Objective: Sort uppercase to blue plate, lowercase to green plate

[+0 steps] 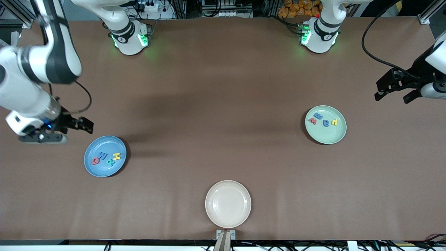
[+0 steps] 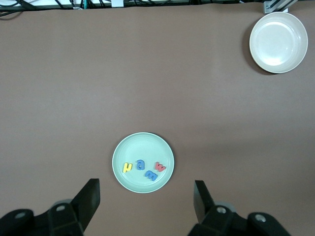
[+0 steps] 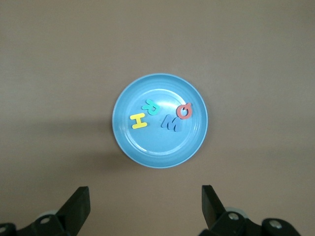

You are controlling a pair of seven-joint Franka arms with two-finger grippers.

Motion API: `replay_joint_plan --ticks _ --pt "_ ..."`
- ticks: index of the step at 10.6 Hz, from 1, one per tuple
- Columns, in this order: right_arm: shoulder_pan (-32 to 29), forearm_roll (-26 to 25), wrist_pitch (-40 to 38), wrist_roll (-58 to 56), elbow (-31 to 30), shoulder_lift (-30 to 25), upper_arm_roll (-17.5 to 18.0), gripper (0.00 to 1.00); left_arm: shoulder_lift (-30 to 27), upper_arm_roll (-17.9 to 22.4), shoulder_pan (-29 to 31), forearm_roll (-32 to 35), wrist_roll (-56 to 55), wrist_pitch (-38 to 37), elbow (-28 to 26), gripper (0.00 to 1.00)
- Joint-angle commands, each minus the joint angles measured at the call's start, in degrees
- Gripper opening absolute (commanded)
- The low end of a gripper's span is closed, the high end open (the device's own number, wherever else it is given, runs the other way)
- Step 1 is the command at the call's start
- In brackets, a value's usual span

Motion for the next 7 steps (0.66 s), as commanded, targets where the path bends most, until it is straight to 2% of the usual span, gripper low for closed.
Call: replay_joint_plan --ticks 1,2,4,6,7 --pt "-1.96 4.43 -8.37 -4.09 5.91 -2.70 1.23 1.00 -0.63 0.57 -0.40 -0.50 0.30 -1.17 -0.06 0.88" --pt "-1.96 6.03 -13.90 -5.15 10.83 -2.79 1.14 1.00 -0.63 0.39 -0.49 -0.58 -0.22 -1.18 -0.15 0.98" --pt "-1.96 5.26 -21.23 -6.74 18.93 -2.79 1.14 1.00 -0.72 0.13 -0.49 -0.67 -1.54 -1.61 -0.15 1.00" --pt "-1.96 2.73 -25.45 -7.36 22.29 -2.79 1.14 1.00 -1.07 0.30 -0.49 -0.50 -4.17 -3.46 -0.07 1.00" --pt "-1.96 1.84 -30.26 -6.66 25.00 -2.79 1.06 1.00 -1.16 0.39 -0.49 -0.58 -6.18 -3.46 0.02 1.00"
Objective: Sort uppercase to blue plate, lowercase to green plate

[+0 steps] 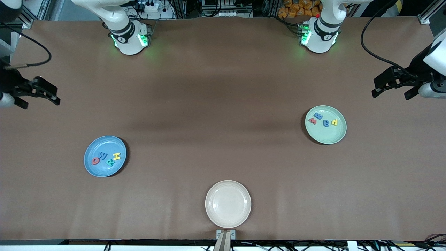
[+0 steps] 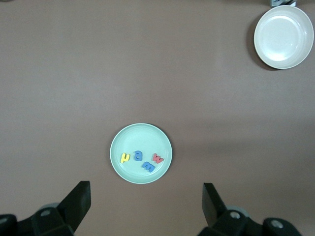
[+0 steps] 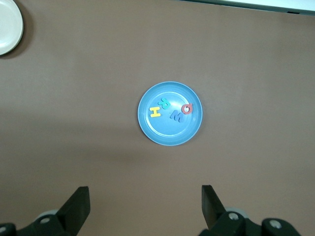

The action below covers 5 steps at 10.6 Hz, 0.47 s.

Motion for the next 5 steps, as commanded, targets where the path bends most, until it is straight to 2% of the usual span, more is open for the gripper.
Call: replay_joint_plan --ticks 1,5 --pt "-1.52 -0.89 -7.03 -0.32 4.44 0.61 0.85 1.00 -0.94 0.37 -0.20 -0.76 -5.14 -1.17 0.03 1.00" --pt "-1.79 -0.62 -8.28 -0.50 4.45 -2.12 0.85 1.00 -0.86 0.45 -0.20 -0.23 -6.57 -1.35 0.12 1.00"
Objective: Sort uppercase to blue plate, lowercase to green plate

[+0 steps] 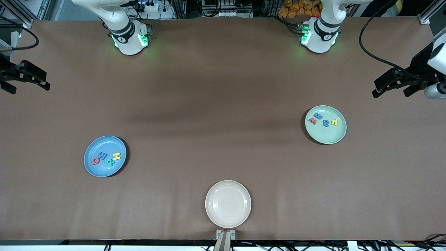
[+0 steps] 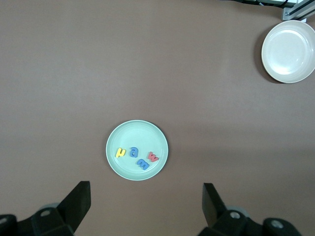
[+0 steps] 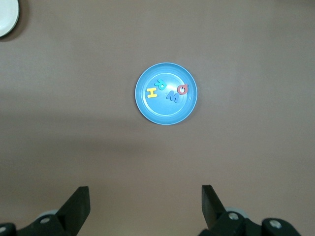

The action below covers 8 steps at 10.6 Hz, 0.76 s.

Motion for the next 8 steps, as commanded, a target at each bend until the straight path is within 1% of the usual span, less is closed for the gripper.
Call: replay_joint_plan --ticks 1,8 --pt "-1.51 -0.18 -0.77 -0.58 0.16 -1.63 0.86 1.00 -0.86 0.50 -0.18 -0.23 -0.57 -1.19 0.10 1.00" --pt "-2.04 -0.18 -0.33 -0.67 0.16 -2.34 0.51 1.00 -0.78 0.77 0.08 -0.32 -0.65 -1.98 0.19 1.00"
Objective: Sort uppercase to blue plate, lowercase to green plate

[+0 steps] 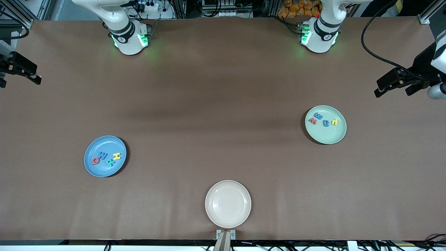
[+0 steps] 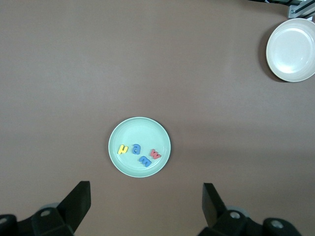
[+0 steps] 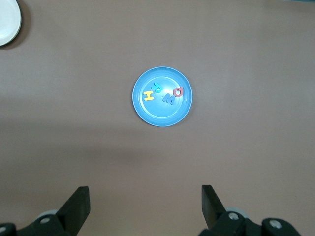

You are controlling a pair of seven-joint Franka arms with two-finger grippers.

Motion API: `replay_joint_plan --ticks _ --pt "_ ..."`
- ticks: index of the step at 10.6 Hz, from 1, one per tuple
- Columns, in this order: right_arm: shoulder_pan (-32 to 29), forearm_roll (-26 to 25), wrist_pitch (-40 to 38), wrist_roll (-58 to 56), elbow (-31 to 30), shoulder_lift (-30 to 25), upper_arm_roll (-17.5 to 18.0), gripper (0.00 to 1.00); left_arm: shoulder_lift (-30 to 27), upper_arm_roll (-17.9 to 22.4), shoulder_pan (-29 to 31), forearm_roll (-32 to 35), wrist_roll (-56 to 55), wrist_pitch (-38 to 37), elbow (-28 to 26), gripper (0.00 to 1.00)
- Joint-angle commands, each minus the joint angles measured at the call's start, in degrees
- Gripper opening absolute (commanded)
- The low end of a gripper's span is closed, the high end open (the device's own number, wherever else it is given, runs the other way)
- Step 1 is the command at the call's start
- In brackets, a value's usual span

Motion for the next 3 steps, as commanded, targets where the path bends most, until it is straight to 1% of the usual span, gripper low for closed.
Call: replay_joint_plan --ticks 1,3 --pt "-1.08 -0.18 -0.11 -0.67 -0.02 -0.80 0.61 1.00 -0.75 0.16 0.01 -0.32 -0.47 -1.12 0.18 1.00" --pt "-1.08 -0.18 -0.11 -0.67 -0.02 -0.80 0.70 1.00 -0.75 0.16 0.01 -0.23 -0.29 -1.12 0.18 1.00"
